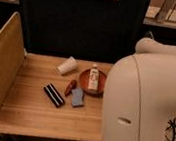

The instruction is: Place the eraser on the white sponge

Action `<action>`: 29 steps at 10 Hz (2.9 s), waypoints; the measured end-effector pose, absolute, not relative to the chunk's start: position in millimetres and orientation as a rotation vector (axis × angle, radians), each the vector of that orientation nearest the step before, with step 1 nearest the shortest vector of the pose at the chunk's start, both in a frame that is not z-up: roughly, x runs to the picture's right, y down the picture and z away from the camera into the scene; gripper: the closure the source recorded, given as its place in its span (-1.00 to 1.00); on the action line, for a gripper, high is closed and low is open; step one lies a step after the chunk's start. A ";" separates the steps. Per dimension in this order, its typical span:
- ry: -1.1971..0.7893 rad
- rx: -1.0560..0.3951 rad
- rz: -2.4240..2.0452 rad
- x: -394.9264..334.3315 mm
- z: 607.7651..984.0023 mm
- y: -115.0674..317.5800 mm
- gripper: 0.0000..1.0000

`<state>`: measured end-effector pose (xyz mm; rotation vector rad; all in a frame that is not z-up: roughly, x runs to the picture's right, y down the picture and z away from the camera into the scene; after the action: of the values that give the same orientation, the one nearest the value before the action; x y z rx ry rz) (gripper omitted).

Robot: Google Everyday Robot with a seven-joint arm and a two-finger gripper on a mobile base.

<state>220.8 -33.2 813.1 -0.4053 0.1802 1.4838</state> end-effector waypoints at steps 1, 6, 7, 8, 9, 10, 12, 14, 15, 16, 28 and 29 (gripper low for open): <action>0.180 -0.405 1.484 220.8 813.1 -33.2 -0.60; 0.180 -0.405 1.484 220.7 813.1 -33.2 -0.60; 0.180 -0.405 1.484 220.7 813.2 -33.1 -0.60; 0.180 -0.405 1.484 220.7 813.2 -33.1 -0.60; 0.180 -0.405 1.484 220.7 813.2 -33.1 -0.60; 0.180 -0.405 1.484 220.7 813.2 -33.1 -0.60; 0.181 -0.406 1.483 220.7 813.7 -32.6 -0.60; 0.181 -0.406 1.483 220.7 813.8 -32.6 -0.60; 0.182 -0.406 1.483 220.7 813.8 -32.4 -0.60; 0.181 -0.406 1.483 220.7 813.7 -32.5 -0.60; -0.041 -0.400 0.970 63.1 765.8 -30.6 -0.60; -0.055 -0.422 0.886 38.4 758.0 -8.9 -0.60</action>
<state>38.4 -8.9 758.0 -0.4223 -0.0555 0.8862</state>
